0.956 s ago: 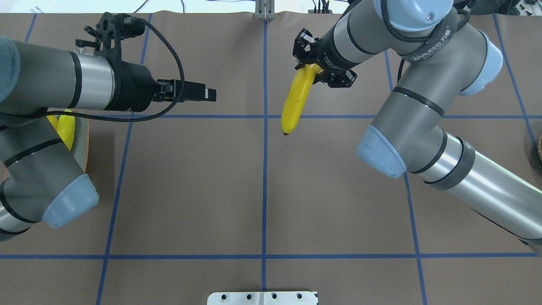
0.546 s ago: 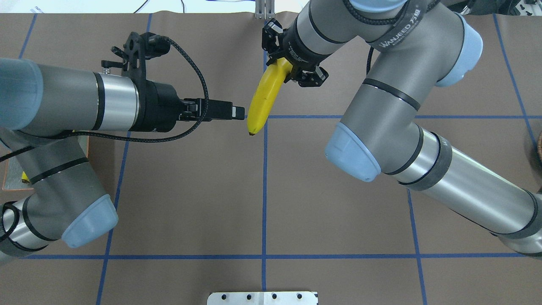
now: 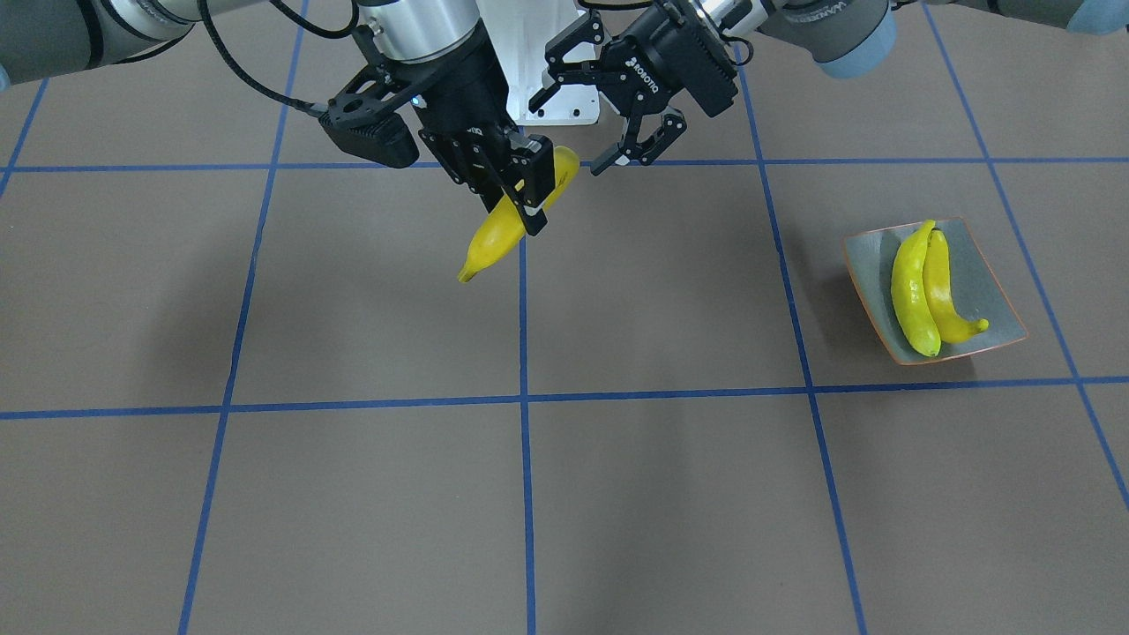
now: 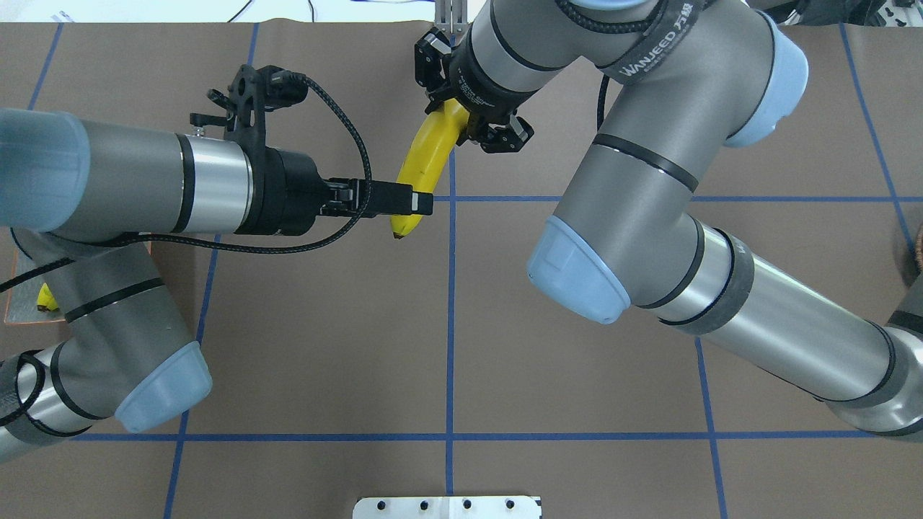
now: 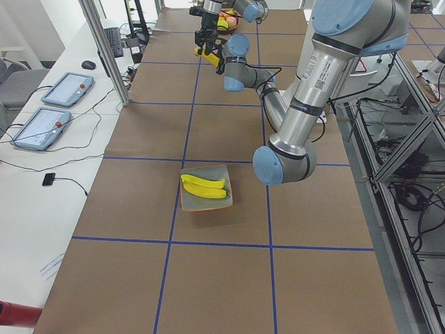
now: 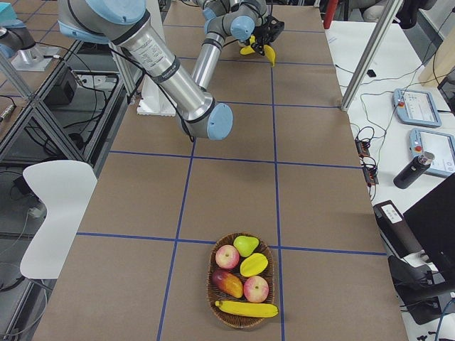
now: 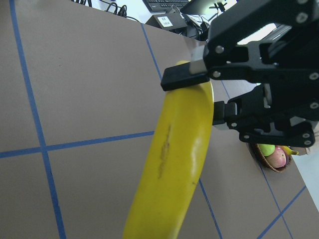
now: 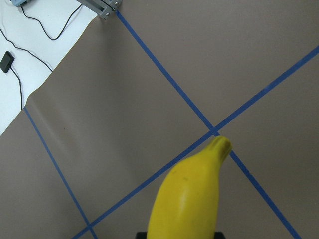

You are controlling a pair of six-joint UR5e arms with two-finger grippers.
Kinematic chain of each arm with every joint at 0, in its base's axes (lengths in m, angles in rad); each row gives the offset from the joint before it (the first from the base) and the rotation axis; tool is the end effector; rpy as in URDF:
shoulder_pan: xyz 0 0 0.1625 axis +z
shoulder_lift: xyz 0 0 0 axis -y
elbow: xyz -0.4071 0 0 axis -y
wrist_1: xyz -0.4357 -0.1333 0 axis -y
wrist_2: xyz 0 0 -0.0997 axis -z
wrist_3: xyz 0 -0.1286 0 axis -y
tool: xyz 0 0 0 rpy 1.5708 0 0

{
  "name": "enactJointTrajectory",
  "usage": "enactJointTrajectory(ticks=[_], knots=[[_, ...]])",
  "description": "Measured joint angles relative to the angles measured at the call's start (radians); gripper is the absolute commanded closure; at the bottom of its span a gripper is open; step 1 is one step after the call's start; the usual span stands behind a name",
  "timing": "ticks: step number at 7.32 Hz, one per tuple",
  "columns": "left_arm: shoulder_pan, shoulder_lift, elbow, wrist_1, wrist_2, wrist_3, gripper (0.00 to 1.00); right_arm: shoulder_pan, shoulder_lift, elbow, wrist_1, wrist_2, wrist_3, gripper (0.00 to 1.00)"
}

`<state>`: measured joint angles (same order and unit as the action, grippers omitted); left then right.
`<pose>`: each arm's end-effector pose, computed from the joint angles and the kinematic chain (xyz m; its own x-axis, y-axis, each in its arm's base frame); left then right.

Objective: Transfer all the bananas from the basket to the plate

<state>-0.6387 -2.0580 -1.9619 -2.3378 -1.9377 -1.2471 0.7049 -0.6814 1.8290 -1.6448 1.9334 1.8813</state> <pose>0.4145 -0.4164 0.0785 0.0290 0.3483 -0.9369 0.2743 0.8986 0.3425 -0.4370 -0.4869 -0.0086 0.2334 0.5736 0.7852 -0.4618 0.7760 -0.4296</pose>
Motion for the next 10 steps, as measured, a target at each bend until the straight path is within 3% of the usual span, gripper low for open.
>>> enactJointTrajectory(ticks=[3, 4, 5, 6, 7, 8, 10], knots=[[0.001, -0.001, 0.001, 0.000, 0.000, 0.000, 0.05, -0.027, 0.000, 0.039, -0.041, -0.001, 0.000, 1.00], [0.001, -0.001, 0.000, 0.000, 0.000, 0.001, 0.28, -0.031, 0.000, 0.054, -0.047, 0.000, -0.001, 1.00], [0.001, -0.001, -0.001, 0.000, 0.000, 0.002, 0.62, -0.032, 0.000, 0.064, -0.049, 0.000, -0.001, 1.00], [0.004, -0.001, -0.001, 0.000, 0.000, 0.005, 0.82, -0.033, 0.000, 0.071, -0.050, 0.000, -0.001, 1.00], [0.011, -0.001, -0.002, -0.003, 0.001, 0.007, 1.00, -0.033, 0.000, 0.079, -0.049, 0.000, -0.003, 0.87], [0.023, -0.001, -0.002, -0.013, 0.002, 0.006, 1.00, -0.033, -0.001, 0.084, -0.048, -0.001, -0.010, 0.02], [0.042, 0.001, -0.001, -0.031, 0.002, 0.005, 1.00, -0.031, -0.007, 0.101, -0.046, -0.011, -0.038, 0.00]])
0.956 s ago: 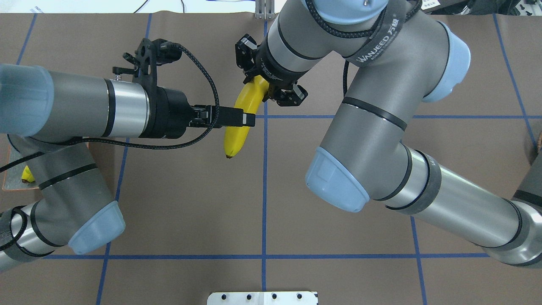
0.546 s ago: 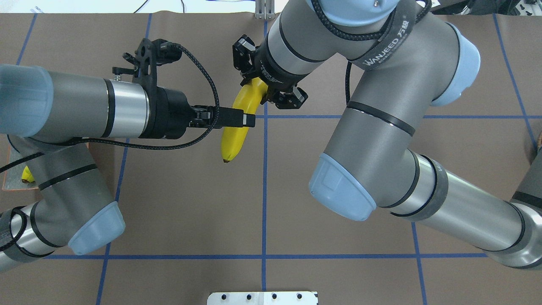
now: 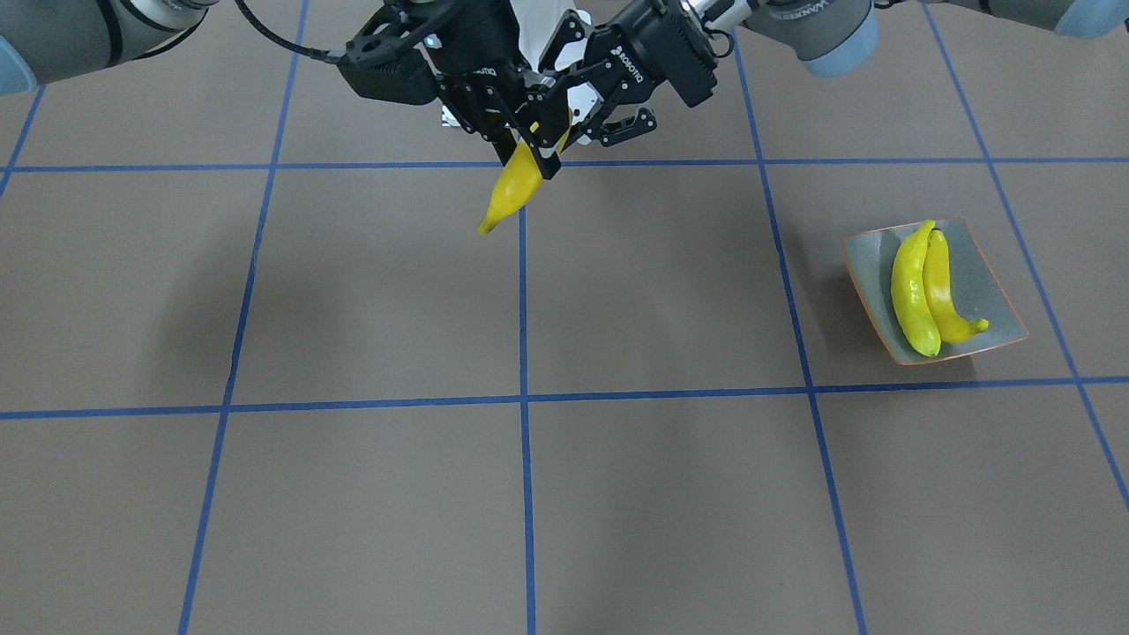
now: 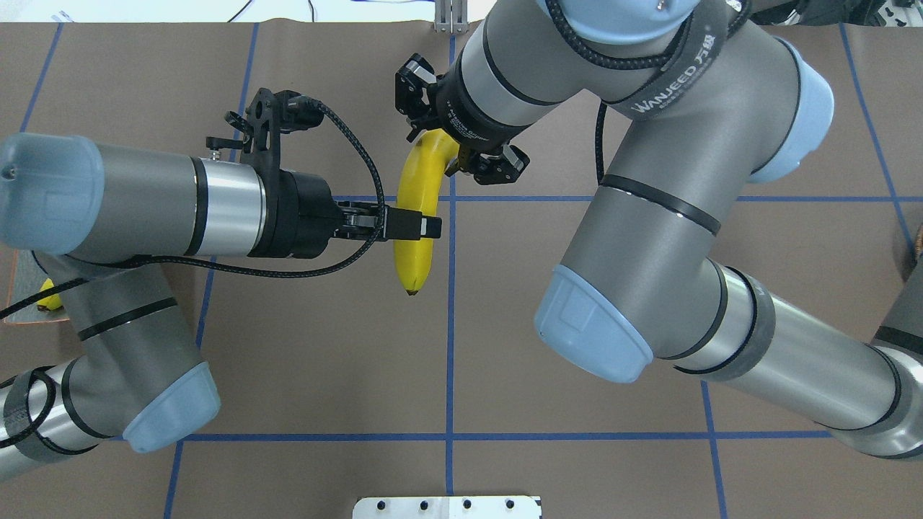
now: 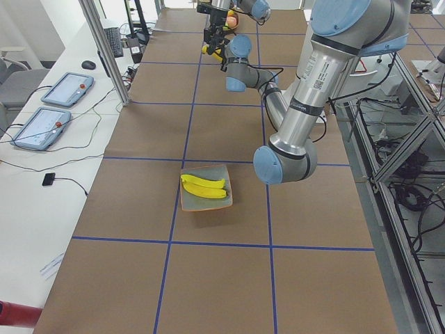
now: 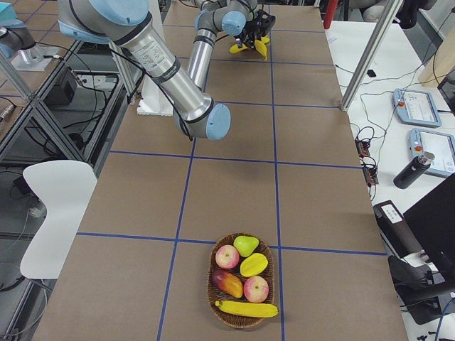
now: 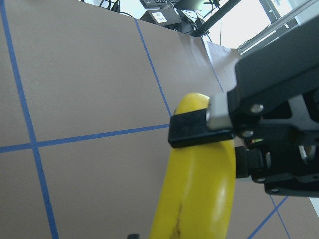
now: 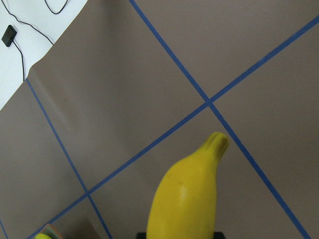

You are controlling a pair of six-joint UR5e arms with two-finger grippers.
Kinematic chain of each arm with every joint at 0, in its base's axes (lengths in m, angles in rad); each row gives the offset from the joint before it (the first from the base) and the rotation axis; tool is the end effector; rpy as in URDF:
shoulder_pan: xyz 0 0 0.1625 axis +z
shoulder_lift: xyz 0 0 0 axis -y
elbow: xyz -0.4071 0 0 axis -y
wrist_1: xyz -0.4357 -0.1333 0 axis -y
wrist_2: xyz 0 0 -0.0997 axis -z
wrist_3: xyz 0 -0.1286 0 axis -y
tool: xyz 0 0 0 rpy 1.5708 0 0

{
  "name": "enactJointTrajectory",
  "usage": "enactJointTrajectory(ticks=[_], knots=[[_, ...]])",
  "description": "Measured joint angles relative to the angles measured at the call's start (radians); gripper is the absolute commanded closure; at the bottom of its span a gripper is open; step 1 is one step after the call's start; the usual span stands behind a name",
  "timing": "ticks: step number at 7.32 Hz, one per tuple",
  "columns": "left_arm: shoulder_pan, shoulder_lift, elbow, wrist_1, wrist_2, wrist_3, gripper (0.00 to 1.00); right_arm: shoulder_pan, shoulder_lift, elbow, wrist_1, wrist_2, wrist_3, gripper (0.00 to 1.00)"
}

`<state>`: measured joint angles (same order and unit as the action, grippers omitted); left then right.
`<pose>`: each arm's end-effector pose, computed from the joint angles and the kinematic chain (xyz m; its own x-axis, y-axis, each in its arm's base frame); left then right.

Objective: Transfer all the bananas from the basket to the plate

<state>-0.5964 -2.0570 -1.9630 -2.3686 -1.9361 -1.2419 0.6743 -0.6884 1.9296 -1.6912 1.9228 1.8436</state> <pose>0.4286 -0.3965 0.0753 -0.0079 0.3700 -0.9290 0.2464 0.9011 0.3568 -0.4190 -0.4488 -0.0284 0.2346 0.5113 0.8267 -0.4224 0.8196 -0.3870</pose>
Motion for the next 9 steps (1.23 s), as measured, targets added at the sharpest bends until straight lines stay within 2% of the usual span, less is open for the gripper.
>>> enactJointTrajectory(ticks=[2, 4, 9], knots=[[0.005, 0.009, 0.001, -0.002, 0.000, 0.001, 1.00, 0.008, -0.023, 0.059, 0.001, -0.018, -0.053, 0.00], [0.007, 0.055, -0.002, -0.002, 0.000, 0.002, 1.00, 0.048, -0.104, 0.107, 0.002, -0.024, -0.131, 0.00], [-0.036, 0.338, -0.071, -0.002, 0.003, 0.022, 1.00, 0.194, -0.423, 0.116, 0.007, -0.017, -0.597, 0.00]])
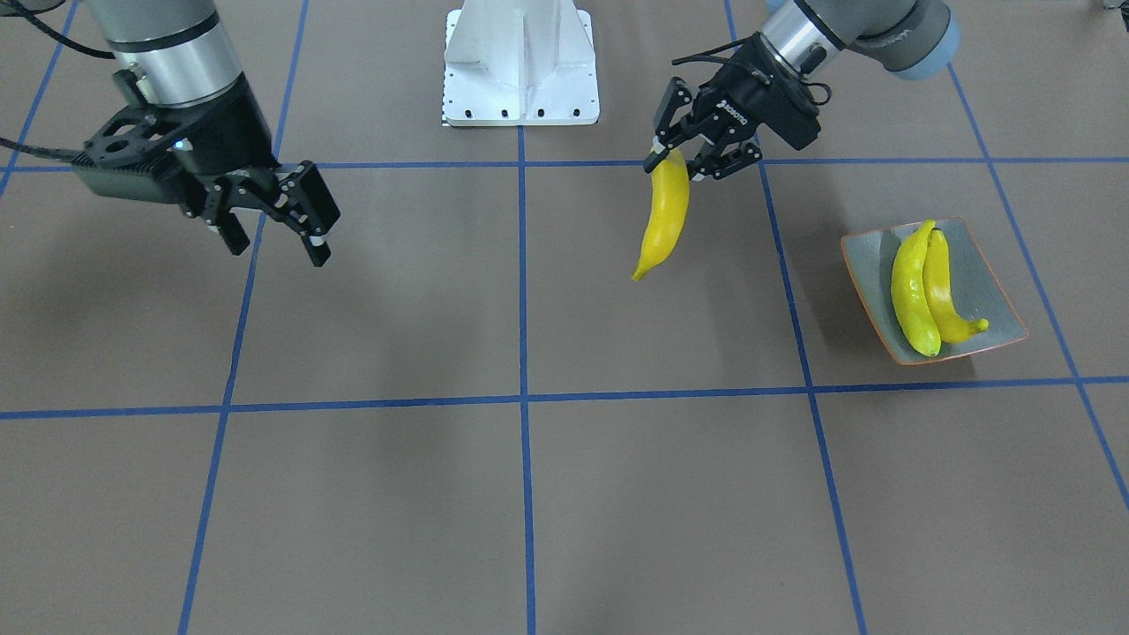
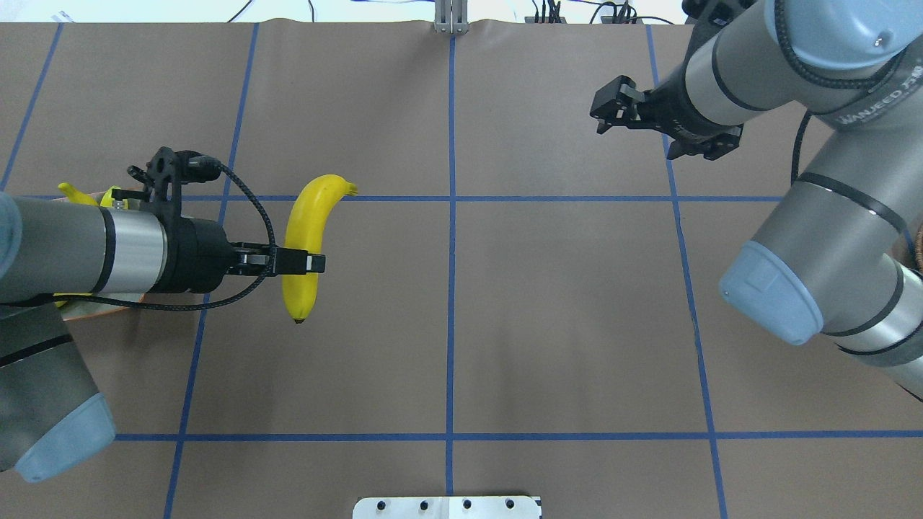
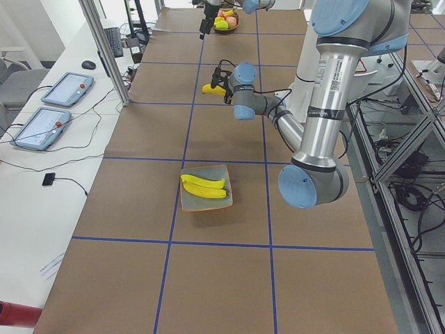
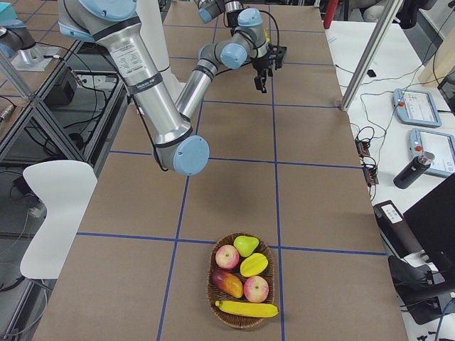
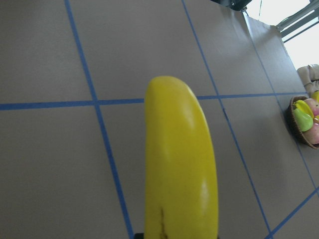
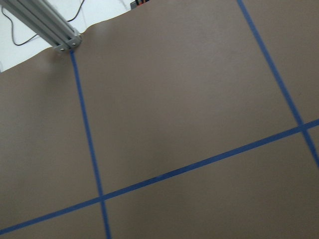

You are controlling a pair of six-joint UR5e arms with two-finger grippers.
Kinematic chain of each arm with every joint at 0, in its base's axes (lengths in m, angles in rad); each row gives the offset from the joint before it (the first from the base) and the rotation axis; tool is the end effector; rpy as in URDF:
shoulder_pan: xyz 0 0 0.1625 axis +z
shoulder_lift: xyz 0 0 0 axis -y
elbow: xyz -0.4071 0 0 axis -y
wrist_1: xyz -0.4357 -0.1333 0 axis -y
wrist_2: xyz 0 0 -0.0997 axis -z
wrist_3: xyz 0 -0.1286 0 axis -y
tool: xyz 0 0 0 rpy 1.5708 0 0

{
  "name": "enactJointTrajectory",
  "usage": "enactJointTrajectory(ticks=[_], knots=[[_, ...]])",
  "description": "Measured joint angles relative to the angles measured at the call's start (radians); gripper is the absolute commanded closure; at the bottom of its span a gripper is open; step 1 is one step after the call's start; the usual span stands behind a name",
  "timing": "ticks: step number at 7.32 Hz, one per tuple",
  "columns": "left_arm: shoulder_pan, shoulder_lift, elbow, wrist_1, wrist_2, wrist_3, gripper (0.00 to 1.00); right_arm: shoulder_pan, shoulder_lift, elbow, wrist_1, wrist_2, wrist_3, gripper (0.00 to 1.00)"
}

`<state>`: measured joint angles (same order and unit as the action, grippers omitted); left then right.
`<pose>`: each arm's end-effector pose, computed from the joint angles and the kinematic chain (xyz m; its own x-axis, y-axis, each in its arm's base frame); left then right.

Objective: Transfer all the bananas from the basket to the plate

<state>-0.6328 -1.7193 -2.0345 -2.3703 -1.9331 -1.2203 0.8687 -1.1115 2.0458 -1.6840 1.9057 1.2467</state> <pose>0.3927 -0.3968 0.2353 0.2130 0.2420 -0.9466 0.2105 0.9347 0.2863 -0.3156 -0.5140 0.1868 0.5973 0.2404 0.7651 -0.3961 0.9180 0.0208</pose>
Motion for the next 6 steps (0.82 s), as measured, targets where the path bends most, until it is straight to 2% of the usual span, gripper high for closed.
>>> enactJointTrajectory(ticks=[2, 6], knots=[[-0.044, 0.124, -0.010, -0.001, 0.000, 0.079, 1.00, 0.083, -0.102, -0.008, 0.002, 0.017, -0.235, 0.00], [-0.148, 0.342, -0.011, -0.016, -0.001, 0.267, 1.00, 0.294, -0.227, -0.064, 0.003, 0.140, -0.709, 0.00]])
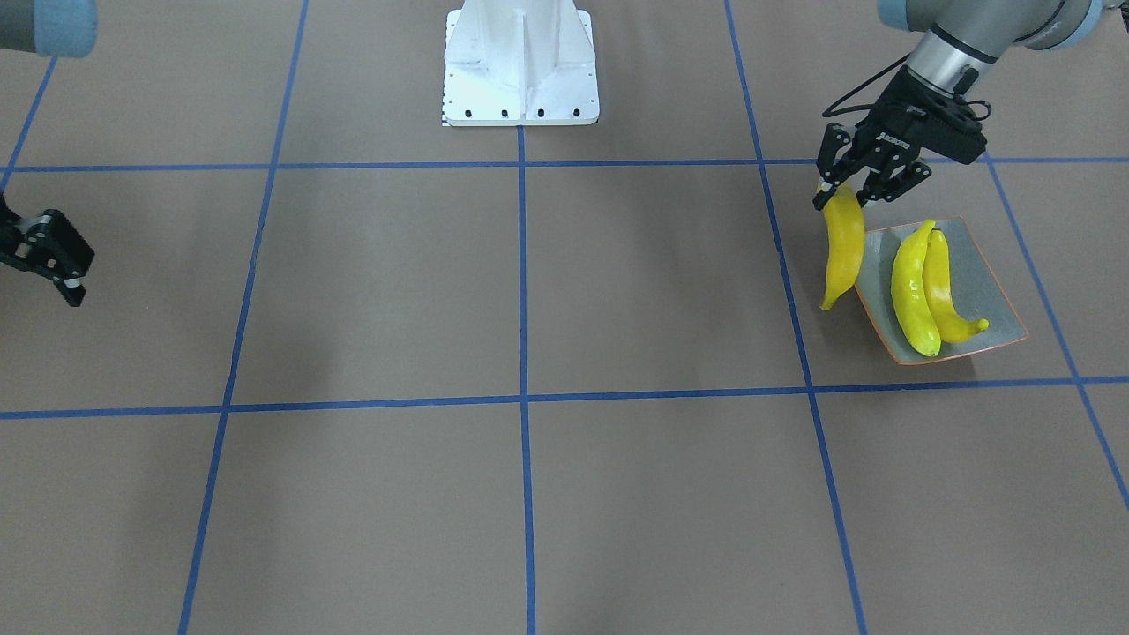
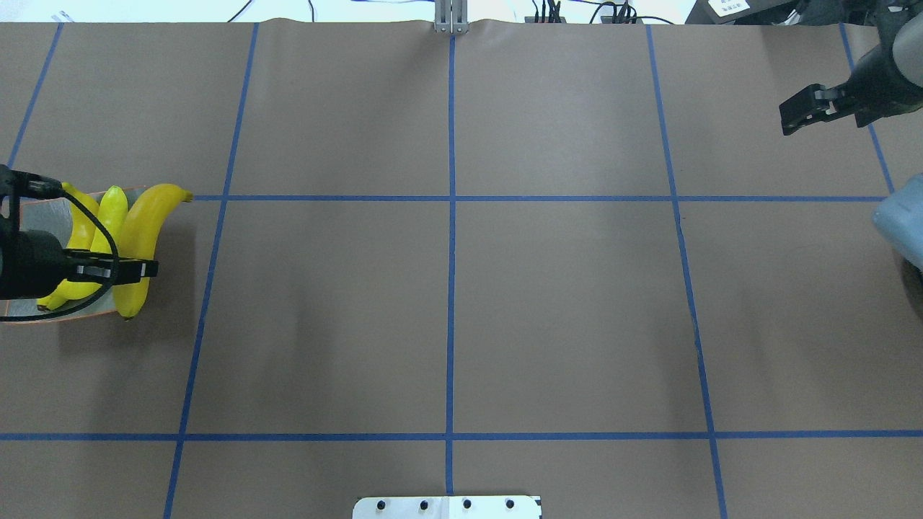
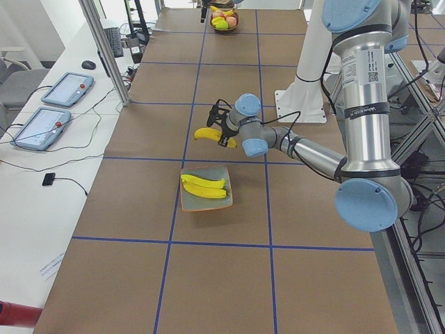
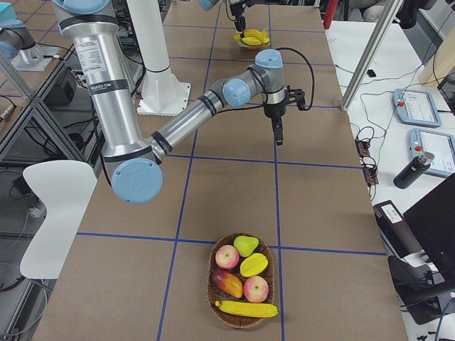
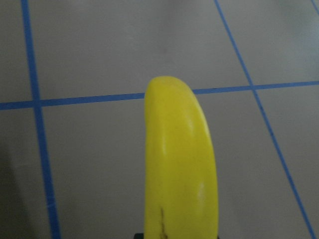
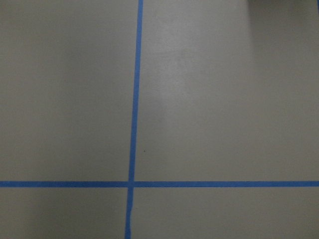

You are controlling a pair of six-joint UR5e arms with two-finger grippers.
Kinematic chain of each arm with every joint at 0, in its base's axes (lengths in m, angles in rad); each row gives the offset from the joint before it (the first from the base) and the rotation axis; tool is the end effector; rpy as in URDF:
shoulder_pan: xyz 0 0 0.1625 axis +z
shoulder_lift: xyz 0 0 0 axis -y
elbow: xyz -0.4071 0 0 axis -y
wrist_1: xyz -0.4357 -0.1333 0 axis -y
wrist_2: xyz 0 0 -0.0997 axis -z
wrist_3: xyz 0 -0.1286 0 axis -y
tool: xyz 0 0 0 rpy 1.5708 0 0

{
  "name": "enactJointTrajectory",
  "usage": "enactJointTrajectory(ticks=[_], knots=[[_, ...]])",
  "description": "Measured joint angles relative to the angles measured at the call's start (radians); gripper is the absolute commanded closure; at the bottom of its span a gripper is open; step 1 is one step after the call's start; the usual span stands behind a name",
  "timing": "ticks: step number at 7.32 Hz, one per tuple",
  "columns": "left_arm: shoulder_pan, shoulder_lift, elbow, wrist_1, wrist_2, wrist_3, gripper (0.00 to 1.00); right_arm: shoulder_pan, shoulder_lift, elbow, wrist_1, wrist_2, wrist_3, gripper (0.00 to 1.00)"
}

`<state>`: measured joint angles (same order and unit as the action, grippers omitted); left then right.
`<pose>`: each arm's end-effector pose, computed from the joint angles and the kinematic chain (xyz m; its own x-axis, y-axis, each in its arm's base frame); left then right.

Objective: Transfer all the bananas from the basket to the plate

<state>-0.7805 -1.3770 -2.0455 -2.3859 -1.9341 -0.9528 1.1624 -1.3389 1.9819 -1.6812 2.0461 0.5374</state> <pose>0.2885 -0.4089 0.4075 0.5157 0.2515 -0.8190 0.1648 0.9090 0.3829 -0.1645 -0.5676 0.3453 0.7969 -0.0818 0.5986 -0.0766 0.9691 0.2344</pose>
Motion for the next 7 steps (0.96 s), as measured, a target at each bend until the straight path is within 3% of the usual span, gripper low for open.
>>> enactJointTrajectory(ticks=[2, 4, 5, 6, 7], knots=[[-0.030, 0.059, 0.009, -0.007, 0.026, 0.037, 1.00, 0.081, -0.037, -0.027, 0.000, 0.052, -0.150, 0.00], [-0.036, 0.079, 0.048, -0.007, 0.109, 0.051, 1.00, 0.105, -0.047, -0.033, 0.000, 0.066, -0.182, 0.00], [-0.036, 0.078, 0.070, -0.006, 0.131, 0.060, 0.88, 0.108, -0.047, -0.033, 0.000, 0.067, -0.185, 0.00], [-0.032, 0.068, 0.090, -0.003, 0.155, 0.064, 0.61, 0.109, -0.048, -0.034, -0.001, 0.067, -0.187, 0.00], [-0.028, 0.057, 0.110, -0.002, 0.173, 0.066, 0.47, 0.110, -0.048, -0.034, 0.000, 0.068, -0.187, 0.00]])
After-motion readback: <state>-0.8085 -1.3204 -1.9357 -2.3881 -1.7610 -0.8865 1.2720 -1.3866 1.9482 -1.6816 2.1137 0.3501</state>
